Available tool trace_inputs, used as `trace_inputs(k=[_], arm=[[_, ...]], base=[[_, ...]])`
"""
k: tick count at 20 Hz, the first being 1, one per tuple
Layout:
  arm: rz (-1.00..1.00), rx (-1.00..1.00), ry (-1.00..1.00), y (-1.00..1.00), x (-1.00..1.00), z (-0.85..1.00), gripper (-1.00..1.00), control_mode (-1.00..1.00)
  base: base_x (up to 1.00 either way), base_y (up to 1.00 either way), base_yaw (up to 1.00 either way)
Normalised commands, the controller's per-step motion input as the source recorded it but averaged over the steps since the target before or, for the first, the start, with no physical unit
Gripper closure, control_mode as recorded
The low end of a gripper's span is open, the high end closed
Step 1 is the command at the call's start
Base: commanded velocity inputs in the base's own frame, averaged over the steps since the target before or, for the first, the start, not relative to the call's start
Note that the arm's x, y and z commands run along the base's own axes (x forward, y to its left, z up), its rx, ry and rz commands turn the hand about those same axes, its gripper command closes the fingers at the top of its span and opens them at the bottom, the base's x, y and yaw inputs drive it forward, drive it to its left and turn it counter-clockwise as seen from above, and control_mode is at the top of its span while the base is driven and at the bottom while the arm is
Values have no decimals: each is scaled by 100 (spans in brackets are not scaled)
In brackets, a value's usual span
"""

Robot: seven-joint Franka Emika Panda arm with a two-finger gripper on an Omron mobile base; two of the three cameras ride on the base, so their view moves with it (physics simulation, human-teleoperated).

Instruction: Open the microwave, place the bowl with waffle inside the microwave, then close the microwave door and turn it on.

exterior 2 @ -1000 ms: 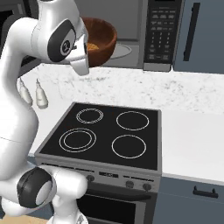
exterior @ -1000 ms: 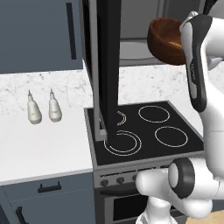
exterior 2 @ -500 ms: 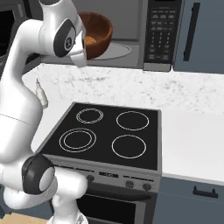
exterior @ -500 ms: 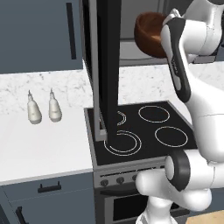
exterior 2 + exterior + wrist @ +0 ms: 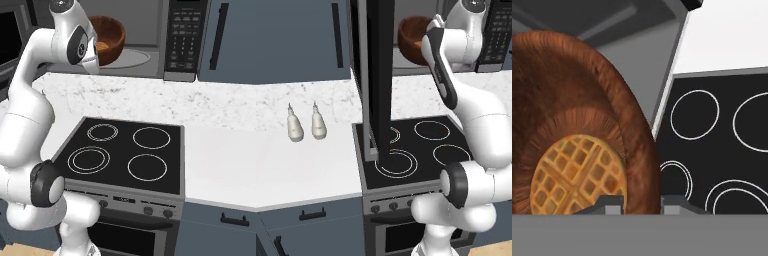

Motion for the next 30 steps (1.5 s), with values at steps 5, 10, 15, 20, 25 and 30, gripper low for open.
trace_inputs(k=[5,10,15,20,25,30], arm=[[0,-3,2,11,51,-2,100,-100],[0,-1,0,2,47,-21,100,-100],[0,0,0,0,48,-26,100,-100],[0,0,-2,2,49,-1,100,-100],[0,0,-4,0,54,0,100,-100],[0,0,-8,0,43,0,-100,-100]], base=[[0,0,0],[0,0,0],[0,0,0],[0,0,0],[0,0,0],[0,0,0]])
